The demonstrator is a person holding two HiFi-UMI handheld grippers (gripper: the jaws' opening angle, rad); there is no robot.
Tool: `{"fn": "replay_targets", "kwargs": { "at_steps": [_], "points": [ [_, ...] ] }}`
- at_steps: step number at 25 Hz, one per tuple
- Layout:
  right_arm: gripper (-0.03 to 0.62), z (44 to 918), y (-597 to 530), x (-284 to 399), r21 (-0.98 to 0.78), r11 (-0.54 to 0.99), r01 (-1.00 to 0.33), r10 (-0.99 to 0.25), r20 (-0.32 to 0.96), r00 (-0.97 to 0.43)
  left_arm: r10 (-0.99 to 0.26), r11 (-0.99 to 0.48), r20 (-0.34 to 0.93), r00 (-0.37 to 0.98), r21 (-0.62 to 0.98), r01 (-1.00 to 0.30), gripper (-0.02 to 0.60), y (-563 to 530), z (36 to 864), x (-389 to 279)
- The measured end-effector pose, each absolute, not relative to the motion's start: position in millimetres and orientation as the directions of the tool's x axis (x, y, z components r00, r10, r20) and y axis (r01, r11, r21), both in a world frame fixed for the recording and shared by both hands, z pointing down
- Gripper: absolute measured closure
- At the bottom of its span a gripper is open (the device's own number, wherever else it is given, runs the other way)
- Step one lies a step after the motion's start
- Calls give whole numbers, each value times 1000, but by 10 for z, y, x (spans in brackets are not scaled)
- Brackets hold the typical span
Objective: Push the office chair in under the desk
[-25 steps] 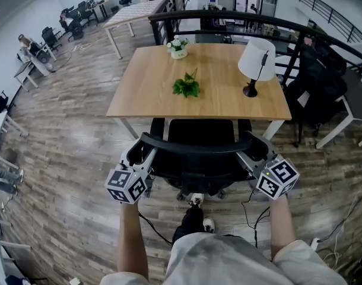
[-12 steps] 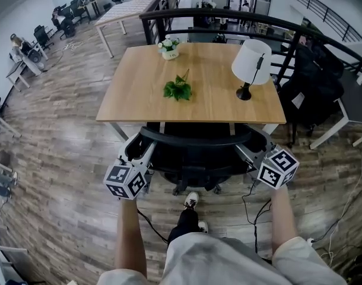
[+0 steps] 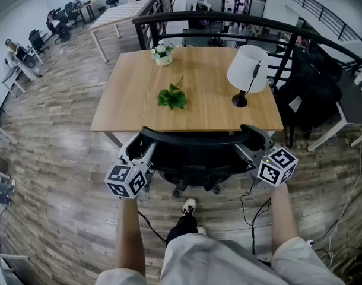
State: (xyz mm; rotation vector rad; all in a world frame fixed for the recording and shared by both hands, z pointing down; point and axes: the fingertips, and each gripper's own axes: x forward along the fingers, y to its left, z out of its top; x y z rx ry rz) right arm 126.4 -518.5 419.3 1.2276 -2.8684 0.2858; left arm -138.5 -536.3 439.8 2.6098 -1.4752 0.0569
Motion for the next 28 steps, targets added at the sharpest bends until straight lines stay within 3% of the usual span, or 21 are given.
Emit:
{"fn": "replay_targets", "kwargs": {
  "at_steps": [28],
  "points": [
    [318, 4221, -6328, 1523, -169, 635, -754, -753, 87, -653, -794, -581, 99, 600, 168, -797, 327, -6541, 4418, -1146]
  ]
}}
